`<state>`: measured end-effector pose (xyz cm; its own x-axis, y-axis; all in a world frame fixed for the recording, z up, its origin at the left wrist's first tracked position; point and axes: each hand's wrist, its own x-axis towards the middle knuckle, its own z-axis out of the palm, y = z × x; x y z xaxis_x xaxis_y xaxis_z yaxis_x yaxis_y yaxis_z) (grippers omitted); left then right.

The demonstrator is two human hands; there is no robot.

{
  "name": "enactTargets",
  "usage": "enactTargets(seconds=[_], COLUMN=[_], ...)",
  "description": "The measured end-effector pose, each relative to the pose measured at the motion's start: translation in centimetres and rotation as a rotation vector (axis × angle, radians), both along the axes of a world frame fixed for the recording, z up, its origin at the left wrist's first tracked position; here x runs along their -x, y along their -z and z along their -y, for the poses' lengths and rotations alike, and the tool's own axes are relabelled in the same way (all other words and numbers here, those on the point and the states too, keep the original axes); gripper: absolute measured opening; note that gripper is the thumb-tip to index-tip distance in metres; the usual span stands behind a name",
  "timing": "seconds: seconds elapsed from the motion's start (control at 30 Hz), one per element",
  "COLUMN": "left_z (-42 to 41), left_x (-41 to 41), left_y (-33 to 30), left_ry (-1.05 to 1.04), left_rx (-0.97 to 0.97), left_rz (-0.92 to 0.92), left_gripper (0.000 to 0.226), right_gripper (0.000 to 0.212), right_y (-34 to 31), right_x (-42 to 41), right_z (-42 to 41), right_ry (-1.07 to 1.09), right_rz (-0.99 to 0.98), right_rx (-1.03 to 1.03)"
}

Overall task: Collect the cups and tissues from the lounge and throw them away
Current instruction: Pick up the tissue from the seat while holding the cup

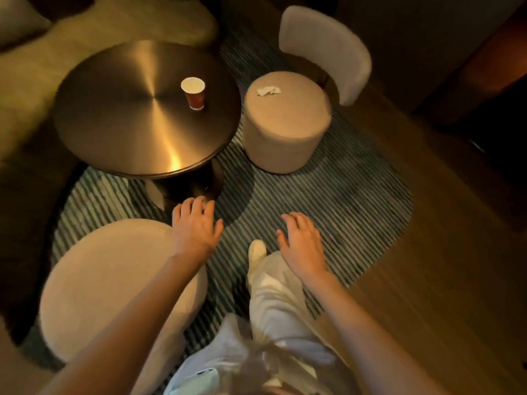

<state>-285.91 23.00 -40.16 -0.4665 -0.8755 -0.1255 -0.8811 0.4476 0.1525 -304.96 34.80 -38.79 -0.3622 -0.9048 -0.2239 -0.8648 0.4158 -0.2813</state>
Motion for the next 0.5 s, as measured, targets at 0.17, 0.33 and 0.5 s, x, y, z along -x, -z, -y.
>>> enactTargets(seconds=[0.17, 0.33, 0.5], left_z=[8.8, 15.0, 19.9], left_x=[1.4, 1.3, 0.0], left_y=[-1.0, -1.3, -0.1], left_ry=[-0.203, -0.343, -0.477], left_rx=[0.011, 0.013, -0.034], left_rz=[0.006, -0.005, 0.019], left_gripper=[0.049, 0.045, 0.045], right_gripper=[0.047, 0.047, 0.042], right_y=[0.4, 0.7, 2.1], right_x=[3.8, 3.8, 2.9], right_z=[13.6, 24.9, 33.1], right_ry=[-0.159, -0.434, -0.592], right_rz=[0.055, -0.014, -0.005], right_rx=[0.043, 0.049, 0.061])
